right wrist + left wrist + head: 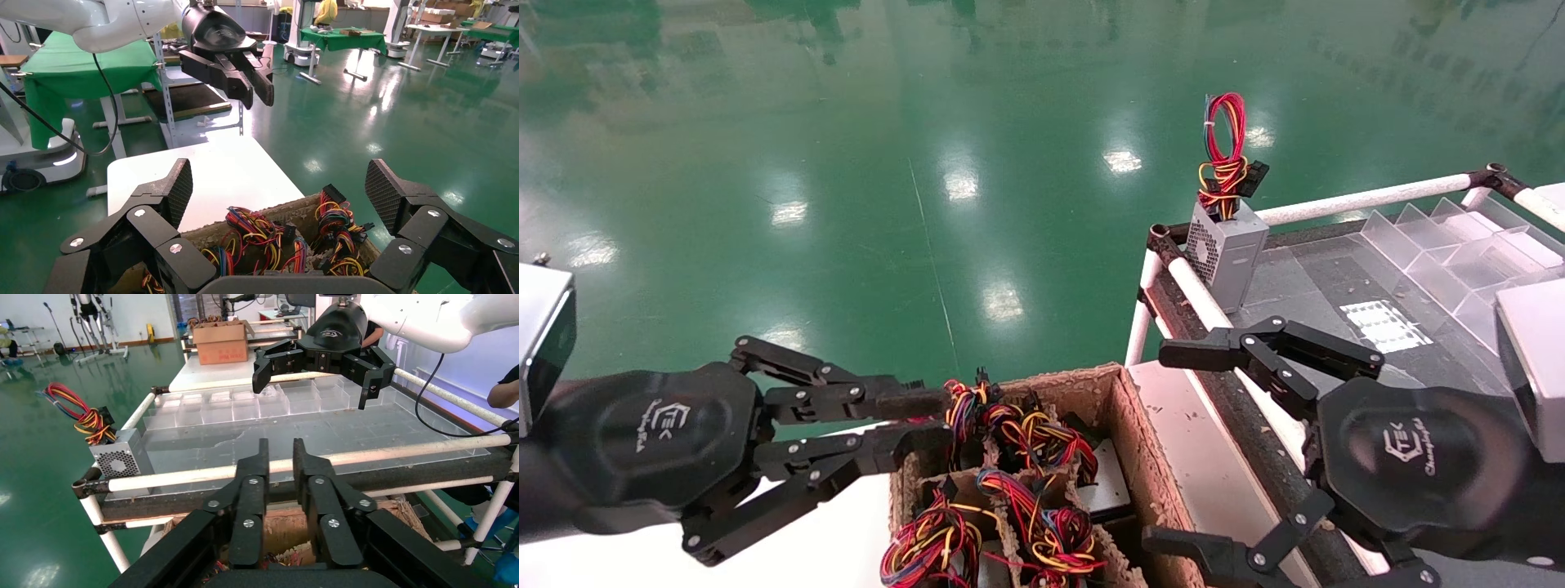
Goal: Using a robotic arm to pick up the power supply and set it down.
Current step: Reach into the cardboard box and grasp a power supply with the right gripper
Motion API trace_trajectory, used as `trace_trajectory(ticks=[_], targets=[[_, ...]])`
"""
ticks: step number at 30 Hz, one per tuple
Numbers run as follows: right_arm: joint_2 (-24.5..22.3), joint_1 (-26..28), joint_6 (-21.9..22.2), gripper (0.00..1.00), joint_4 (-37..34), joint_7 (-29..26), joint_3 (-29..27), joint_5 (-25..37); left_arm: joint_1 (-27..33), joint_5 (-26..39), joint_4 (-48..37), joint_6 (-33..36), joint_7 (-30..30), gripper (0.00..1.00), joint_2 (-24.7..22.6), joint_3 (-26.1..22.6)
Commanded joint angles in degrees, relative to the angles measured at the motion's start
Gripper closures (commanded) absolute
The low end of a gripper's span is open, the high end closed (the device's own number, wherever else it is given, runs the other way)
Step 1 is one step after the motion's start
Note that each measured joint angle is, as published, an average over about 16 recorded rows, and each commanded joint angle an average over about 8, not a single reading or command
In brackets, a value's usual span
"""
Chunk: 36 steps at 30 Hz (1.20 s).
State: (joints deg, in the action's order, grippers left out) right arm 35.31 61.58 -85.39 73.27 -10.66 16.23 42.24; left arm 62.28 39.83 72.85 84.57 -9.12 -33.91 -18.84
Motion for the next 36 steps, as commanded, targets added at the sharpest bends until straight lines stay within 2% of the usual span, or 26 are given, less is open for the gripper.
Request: trace_trajectory(ticks=[1, 8, 18, 26, 31, 36], targets=[[-0.04, -0.03, -0.01, 0.00, 0.04, -0.02, -0.03, -0.06, 0.00, 0.00, 0.00, 0.00, 0.00, 0.00, 0.00, 0.00], [1.83, 0.65, 1.60, 0.00, -1.38, -0.07, 1.55, 2.89, 0.01, 0.00, -0.01, 0.01, 0.01, 0.00, 0.00, -0.01], [7.01, 3.58, 5.16, 0.00, -4.88, -1.40, 5.48, 9.43, 0.00, 0.00, -0.03, -0.01, 0.02, 0.00, 0.01, -0.02], [8.11, 3.77, 6.21, 0.00, -5.16, -1.22, 6.50, 11.44, 0.00, 0.00, -0.04, -0.02, 0.02, 0.00, 0.01, -0.02], [11.93, 4.50, 9.34, 0.00, -6.06, -0.85, 9.11, 16.33, 0.00, 0.00, -0.05, -0.02, 0.03, 0.00, 0.01, -0.03], [16.51, 6.64, 11.55, 0.00, -10.17, -0.58, 12.17, 21.45, 0.01, -0.01, -0.06, -0.02, 0.03, 0.00, 0.02, -0.04]])
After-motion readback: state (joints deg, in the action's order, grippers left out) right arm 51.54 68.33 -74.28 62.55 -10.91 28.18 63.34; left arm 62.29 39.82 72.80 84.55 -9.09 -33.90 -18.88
